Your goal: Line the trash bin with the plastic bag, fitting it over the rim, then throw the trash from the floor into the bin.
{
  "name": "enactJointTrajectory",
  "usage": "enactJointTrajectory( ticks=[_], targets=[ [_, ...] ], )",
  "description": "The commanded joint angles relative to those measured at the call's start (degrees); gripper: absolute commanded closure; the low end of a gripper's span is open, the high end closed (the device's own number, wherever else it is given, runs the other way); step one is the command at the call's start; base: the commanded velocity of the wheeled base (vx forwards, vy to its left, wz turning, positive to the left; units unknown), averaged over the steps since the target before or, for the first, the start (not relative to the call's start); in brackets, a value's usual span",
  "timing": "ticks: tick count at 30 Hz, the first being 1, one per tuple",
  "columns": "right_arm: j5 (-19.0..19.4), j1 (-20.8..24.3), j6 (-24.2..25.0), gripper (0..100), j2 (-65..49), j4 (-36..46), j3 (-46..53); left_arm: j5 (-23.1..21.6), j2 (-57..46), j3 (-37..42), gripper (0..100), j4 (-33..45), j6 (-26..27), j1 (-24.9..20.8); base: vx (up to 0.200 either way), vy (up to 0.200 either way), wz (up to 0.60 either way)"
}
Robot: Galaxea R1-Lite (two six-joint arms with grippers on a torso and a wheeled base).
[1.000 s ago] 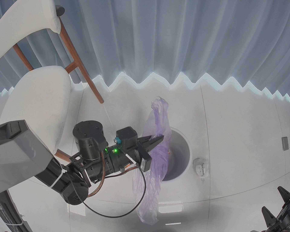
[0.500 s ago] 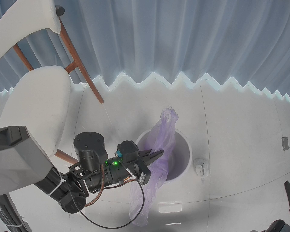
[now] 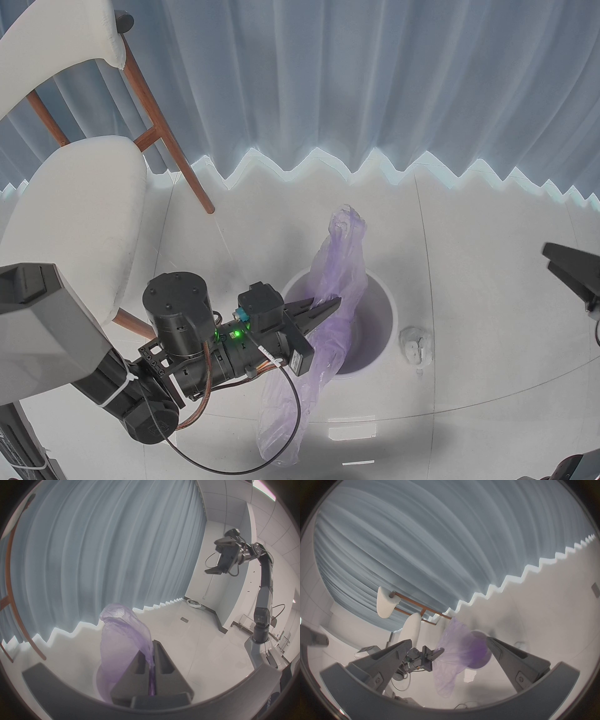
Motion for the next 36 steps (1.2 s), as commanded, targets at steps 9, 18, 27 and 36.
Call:
enactJointTrajectory(
  ticks=[9, 18, 27, 36],
  targets=[
    [2.0, 7.1, 5.0, 0, 23.8, -5.9, -12.1, 0.3, 1.2, -3.7, 100, -2.2, 0.3, -5.5, 0.0, 0.0, 0.0],
    [1.8, 4.9, 2.2, 0, 21.5, -1.6, -9.3, 0.1, 2.1, -12.1, 100, 13.3, 8.8, -7.9, 0.0, 0.0, 0.0],
    [2.0, 0.4, -0.7, 0, 21.3, -1.1, -8.2, 0.1, 0.5, -20.1, 100, 31.3, 18.7, -5.1, 0.0, 0.0, 0.0],
    [5.4, 0.3, 1.9, 0, 27.6, -1.2, -7.9, 0.2, -0.7, -30.3, 100, 44.4, 29.1, -3.9, 0.0, 0.0, 0.0]
  ],
)
